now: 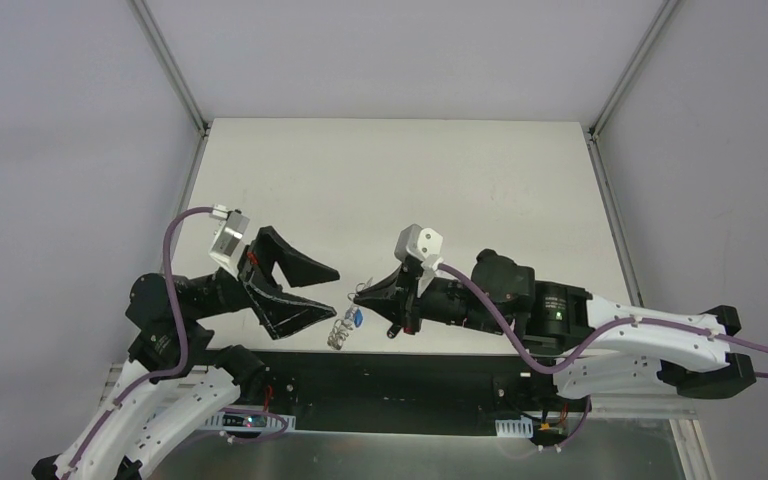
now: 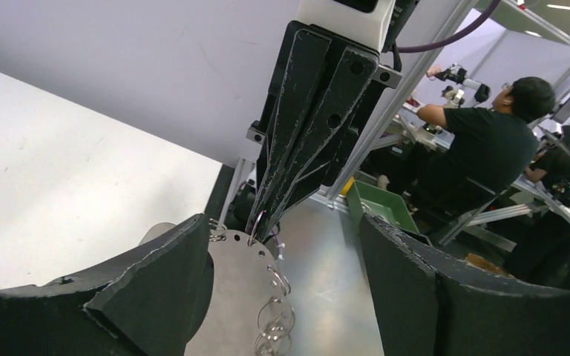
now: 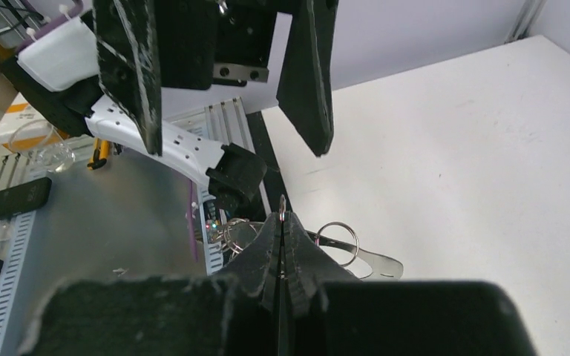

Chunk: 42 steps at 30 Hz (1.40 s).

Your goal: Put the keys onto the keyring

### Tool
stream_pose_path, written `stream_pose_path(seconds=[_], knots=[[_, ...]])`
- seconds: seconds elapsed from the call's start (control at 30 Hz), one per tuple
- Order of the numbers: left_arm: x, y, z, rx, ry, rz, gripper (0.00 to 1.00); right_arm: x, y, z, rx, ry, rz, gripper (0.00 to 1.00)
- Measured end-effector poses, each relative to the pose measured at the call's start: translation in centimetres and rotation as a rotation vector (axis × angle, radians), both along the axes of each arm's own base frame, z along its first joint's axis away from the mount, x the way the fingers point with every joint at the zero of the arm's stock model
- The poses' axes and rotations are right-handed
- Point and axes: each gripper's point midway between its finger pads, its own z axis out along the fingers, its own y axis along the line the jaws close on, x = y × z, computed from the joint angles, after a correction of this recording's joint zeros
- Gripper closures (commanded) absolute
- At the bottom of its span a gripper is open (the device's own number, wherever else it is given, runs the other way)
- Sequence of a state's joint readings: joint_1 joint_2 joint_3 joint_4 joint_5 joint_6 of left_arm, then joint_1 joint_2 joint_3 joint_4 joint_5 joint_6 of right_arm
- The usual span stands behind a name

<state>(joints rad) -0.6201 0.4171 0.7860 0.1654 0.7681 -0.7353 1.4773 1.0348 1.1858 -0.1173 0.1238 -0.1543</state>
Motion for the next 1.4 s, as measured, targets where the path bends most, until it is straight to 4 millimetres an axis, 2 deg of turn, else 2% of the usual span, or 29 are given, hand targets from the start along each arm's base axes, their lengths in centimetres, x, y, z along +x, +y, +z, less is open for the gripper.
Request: stream_pose_path(seconds=[0.13, 0.2, 0.37, 0.47, 0.63, 0.93, 1.1, 1.4], knots=[[-0.4, -0.2, 0.3, -0.009, 0.001, -0.040, 0.55, -0.2, 0.5, 1.2, 0.029, -0.002, 0.016, 1.00], [-0.6, -0.2, 0.4, -0.015, -0.005, -0.053, 0.62, -0.4, 0.7, 1.5, 0.036, -0.002, 0.028, 1.00], [-1.3, -0.2, 0.9, -0.030, -0.022, -0.086, 0.62, -1.0, 0.9, 2.1, 0.053, -0.003, 0.061, 1.00], [-1.6, -0.2, 1.0, -0.031, -0.025, -0.103, 0.55, -1.3, 1.0, 2.4, 0.065, -0.003, 0.079, 1.00], [-1.6, -0.3, 1.0, -0.030, -0.016, -0.113, 0.52, -2.1, 1.1, 3.3, 0.089, -0.004, 0.126, 1.00], [-1.9, -0.3, 0.9, -0.024, -0.024, -0.132, 0.60, -2.2, 1.3, 5.0, 0.119, -0.012, 0.136, 1.00], [-2.1, -0.3, 0.9, -0.022, -0.031, -0.143, 0.61, -1.8, 1.9, 4.6, 0.106, -0.014, 0.114, 1.00], [-2.4, -0.3, 0.9, -0.018, -0.036, -0.155, 0.69, -1.7, 2.1, 4.4, 0.100, -0.012, 0.108, 1.00]])
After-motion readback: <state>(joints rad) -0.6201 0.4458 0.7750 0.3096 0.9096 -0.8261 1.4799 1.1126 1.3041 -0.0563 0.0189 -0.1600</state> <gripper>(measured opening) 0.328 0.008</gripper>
